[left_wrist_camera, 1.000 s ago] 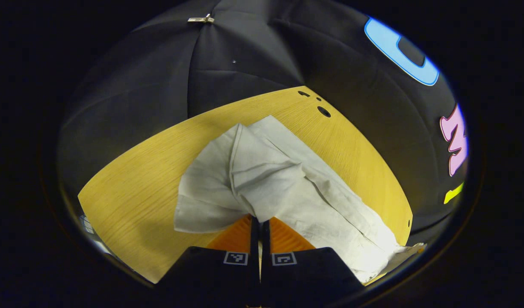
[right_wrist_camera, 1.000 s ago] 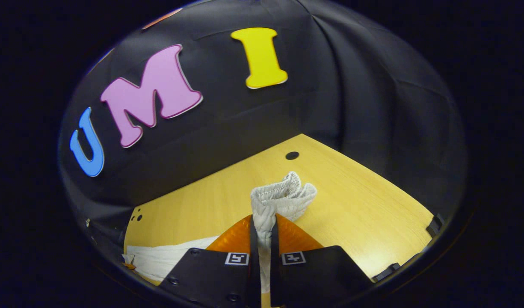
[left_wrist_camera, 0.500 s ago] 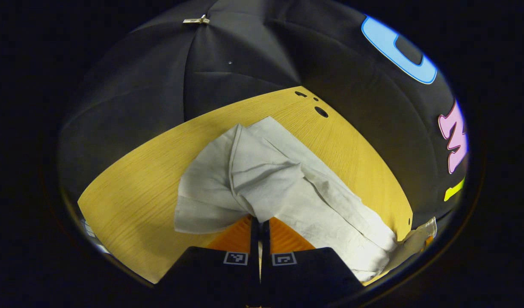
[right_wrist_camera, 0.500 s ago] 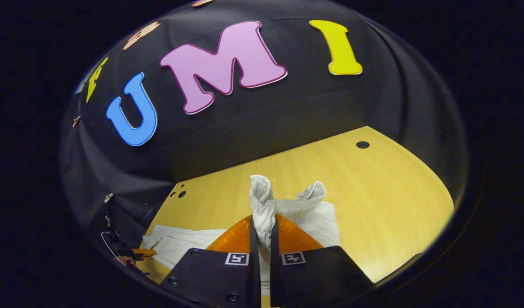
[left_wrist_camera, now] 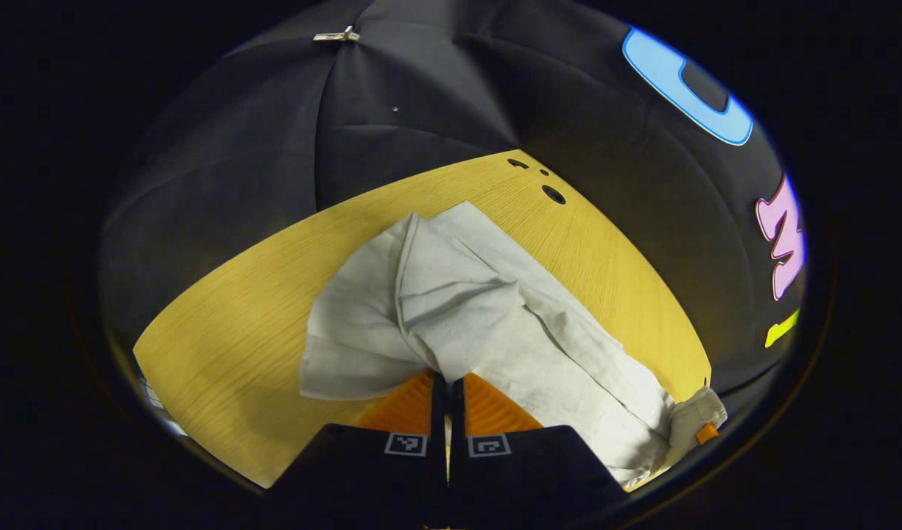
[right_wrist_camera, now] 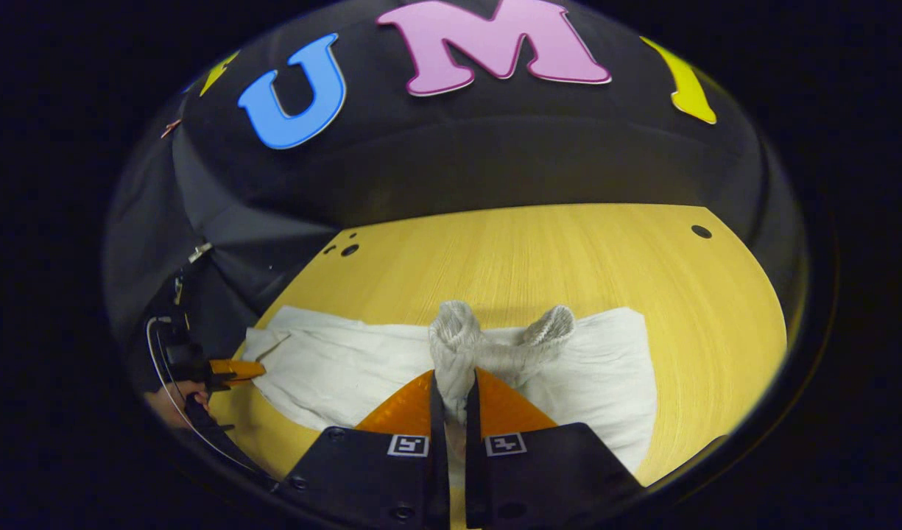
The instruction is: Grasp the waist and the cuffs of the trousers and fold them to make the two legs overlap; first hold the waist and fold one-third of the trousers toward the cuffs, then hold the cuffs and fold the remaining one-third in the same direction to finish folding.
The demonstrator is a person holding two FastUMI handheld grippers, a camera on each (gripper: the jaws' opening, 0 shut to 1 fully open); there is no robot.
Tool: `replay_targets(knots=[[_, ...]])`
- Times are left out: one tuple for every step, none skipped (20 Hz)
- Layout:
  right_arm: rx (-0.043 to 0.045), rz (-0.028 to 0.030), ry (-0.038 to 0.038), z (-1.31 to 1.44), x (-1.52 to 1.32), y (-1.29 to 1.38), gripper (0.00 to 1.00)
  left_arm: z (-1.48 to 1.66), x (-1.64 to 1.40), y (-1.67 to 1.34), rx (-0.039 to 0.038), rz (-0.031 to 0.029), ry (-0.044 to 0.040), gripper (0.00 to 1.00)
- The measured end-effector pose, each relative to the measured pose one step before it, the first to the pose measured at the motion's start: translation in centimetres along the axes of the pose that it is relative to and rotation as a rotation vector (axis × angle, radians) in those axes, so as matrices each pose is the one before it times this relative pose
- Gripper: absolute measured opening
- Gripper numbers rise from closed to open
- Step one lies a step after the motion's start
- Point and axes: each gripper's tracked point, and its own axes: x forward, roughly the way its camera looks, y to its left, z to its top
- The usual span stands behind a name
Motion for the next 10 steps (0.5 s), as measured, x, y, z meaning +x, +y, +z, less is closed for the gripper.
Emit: replay_targets(knots=[[-0.04902, 0.00609, 0.03237, -1.181, 0.439, 0.504, 0.13, 0.029, 0.010, -0.026, 0.00030, -0.00259, 0.00134, 0.06], [-0.05133, 0.01735, 0.04819, -1.333, 1.026, 1.055, 0.13, -0.099, -0.084, 0.017, -0.00261, -0.00133, 0.00010, 0.06], [0.00056, 0.01993, 0.03084, -0.703, 0.517, 0.568, 0.17, 0.057, 0.004, -0.015, -0.00189, 0.00115, -0.00111, 0.06], [0.01251, 0.03028, 0.03451, -1.124, 0.095, 1.031, 0.20, -0.022, 0.072, 0.005, -0.00072, 0.00170, -0.00166, 0.06], [0.01377, 0.02609, 0.02792, -0.748, -0.062, 0.618, 0.32, 0.091, 0.023, -0.012, 0.00038, 0.00194, -0.00306, 0.06], [0.01681, 0.03539, 0.01969, -0.591, -0.198, 0.901, 0.39, -0.022, 0.031, 0.069, 0.00127, 0.00265, -0.00187, 0.07], [0.02230, 0.04183, 0.00152, -0.009, -0.324, 0.986, 0.41, 0.083, 0.005, 0.023, 0.00178, 0.00230, -0.00080, 0.06], [0.04014, 0.06906, -0.01166, 0.384, -0.622, 1.260, 0.49, 0.058, 0.059, 0.052, -0.00263, -0.00076, -0.00207, 0.06], [0.05389, 0.07755, -0.01698, 0.634, -0.588, 1.659, 0.41, 0.007, -0.038, -0.066, -0.01107, -0.00501, -0.00322, 0.06], [0.06451, 0.06528, -0.02833, 0.714, -0.831, 1.403, 0.55, 0.132, 0.078, -0.172, -0.01899, -0.01042, -0.00503, 0.06]])
